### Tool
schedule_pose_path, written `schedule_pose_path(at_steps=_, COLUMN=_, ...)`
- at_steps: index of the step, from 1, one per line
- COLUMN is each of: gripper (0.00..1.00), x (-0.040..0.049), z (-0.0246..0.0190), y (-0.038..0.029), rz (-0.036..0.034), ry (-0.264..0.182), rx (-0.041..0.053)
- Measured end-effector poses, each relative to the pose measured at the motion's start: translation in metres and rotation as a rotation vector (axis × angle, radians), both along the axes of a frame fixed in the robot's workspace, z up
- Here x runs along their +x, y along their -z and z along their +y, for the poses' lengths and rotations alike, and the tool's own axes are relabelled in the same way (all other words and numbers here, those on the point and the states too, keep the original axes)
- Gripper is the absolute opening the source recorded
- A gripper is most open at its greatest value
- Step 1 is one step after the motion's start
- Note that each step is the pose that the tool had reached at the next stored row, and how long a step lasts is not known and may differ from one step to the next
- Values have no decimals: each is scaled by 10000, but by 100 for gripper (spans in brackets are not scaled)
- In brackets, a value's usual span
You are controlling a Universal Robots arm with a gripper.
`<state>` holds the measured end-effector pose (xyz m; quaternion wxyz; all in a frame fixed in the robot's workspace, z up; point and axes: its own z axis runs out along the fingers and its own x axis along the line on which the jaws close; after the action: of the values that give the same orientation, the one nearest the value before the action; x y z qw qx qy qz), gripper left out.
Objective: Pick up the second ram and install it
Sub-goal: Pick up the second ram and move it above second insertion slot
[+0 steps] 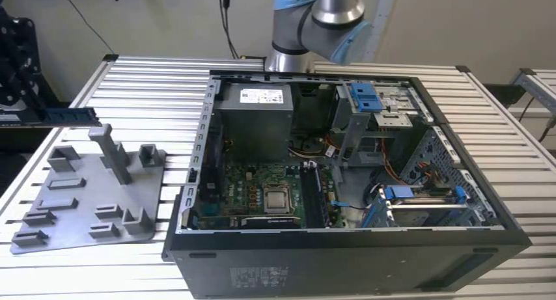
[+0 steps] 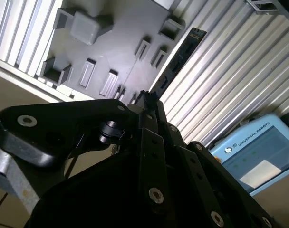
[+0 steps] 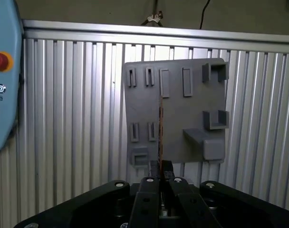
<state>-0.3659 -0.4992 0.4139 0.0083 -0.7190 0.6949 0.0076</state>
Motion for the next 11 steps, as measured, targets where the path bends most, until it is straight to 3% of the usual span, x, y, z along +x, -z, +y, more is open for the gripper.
schedule_pose_path(at_steps=11, gripper=14, x=206, z=0, y=0, rz=8, ry=0, rx=-1)
